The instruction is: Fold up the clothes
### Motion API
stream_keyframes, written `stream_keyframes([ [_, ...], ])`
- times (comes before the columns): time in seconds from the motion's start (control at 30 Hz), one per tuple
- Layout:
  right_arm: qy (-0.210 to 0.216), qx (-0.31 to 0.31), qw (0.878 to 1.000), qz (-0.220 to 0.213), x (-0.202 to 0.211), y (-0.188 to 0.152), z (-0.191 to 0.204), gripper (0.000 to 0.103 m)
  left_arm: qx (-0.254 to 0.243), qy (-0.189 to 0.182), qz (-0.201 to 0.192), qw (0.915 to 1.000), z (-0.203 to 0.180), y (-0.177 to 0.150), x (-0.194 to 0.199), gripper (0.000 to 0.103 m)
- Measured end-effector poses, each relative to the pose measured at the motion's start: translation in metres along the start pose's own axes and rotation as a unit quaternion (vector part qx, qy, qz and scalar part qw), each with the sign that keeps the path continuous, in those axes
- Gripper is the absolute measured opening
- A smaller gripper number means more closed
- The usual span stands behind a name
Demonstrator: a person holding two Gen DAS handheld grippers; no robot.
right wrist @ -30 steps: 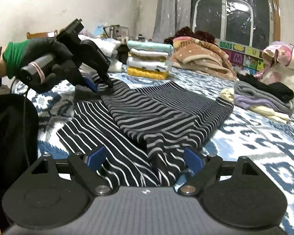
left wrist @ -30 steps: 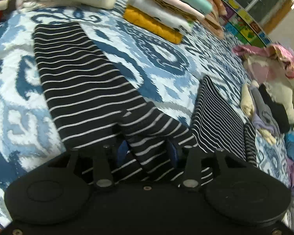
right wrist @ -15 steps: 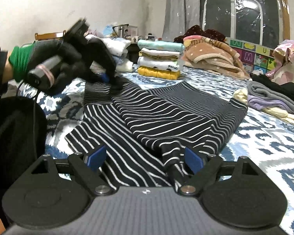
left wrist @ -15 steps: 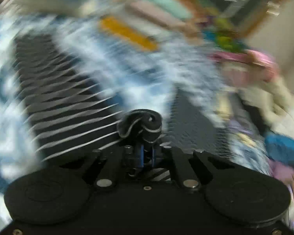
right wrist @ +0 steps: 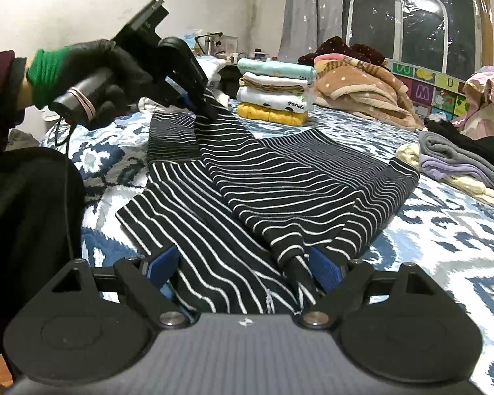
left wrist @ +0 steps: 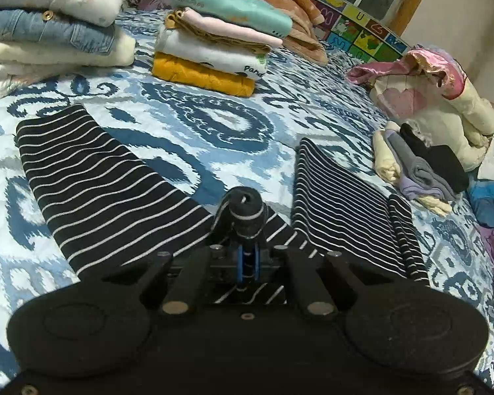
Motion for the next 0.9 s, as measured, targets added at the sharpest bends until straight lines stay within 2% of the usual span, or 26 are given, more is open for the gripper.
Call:
stream_keyframes([
  [0.1,0.001,0.000,1.000,0.001,0.001,0.000,0.000,0.086,0.003,-0.044,-0.032,0.9985,-0.011,0.011,0.014,0.004],
  [0.13,-0.001,-0.001,1.000,-0.001,0.002,0.000,-0.002,0.086,0.010,-0.087,-0.058,0.9944,-0.019,0.018,0.024,0.004],
  [0.17,-0.004,-0.003,1.000,-0.004,0.002,0.001,-0.003,0.086,0.013,-0.113,-0.075,0.9906,-0.022,0.022,0.031,0.004],
  [0.23,0.002,-0.013,1.000,0.002,0.000,-0.002,-0.005,0.086,0.004,-0.074,-0.058,0.9955,-0.009,0.017,0.018,0.004],
  [0.27,0.005,-0.012,1.000,0.007,-0.001,-0.004,-0.004,0.086,0.011,-0.041,-0.025,0.9988,0.005,0.009,0.002,0.004],
  [0.33,0.009,-0.005,1.000,0.014,-0.003,-0.006,-0.001,0.086,0.024,0.015,0.029,0.9992,0.028,-0.005,-0.023,0.004],
  [0.43,0.011,-0.002,1.000,0.011,-0.001,-0.006,0.001,0.086,0.030,-0.008,-0.003,0.9995,0.025,0.000,-0.014,0.004],
  [0.53,0.007,-0.006,1.000,0.007,0.003,-0.005,-0.003,0.086,0.055,-0.025,0.003,0.9982,0.028,-0.001,-0.016,0.004],
  [0.63,0.002,-0.011,1.000,0.002,0.005,-0.005,-0.007,0.086,0.095,-0.087,-0.009,0.9916,0.026,0.004,-0.008,0.004],
  [0.67,0.001,-0.012,1.000,0.001,0.006,-0.005,-0.008,0.086,0.105,-0.096,-0.010,0.9898,0.027,0.005,-0.008,0.004],
  [0.73,0.004,-0.013,1.000,0.000,0.006,-0.005,-0.007,0.086,0.087,-0.062,0.003,0.9942,0.030,0.006,-0.014,0.004],
  [0.8,0.009,-0.005,1.000,0.000,0.007,-0.005,-0.004,0.086,0.088,-0.077,-0.005,0.9931,0.025,0.010,-0.011,0.004],
  [0.9,0.005,-0.006,1.000,-0.016,0.013,0.000,-0.003,0.085,0.102,-0.127,-0.029,0.9863,0.015,0.021,0.002,0.004],
])
Point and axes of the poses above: each gripper's, at about its wrist camera, not at the fingertips, and x roughly against the way its jaws point, z to its left, y to its top, the point moved 10 cm from there along -x, roughly the way its jaws point, and after that the axes turned 3 degrees about x, right-handed, at the moved point
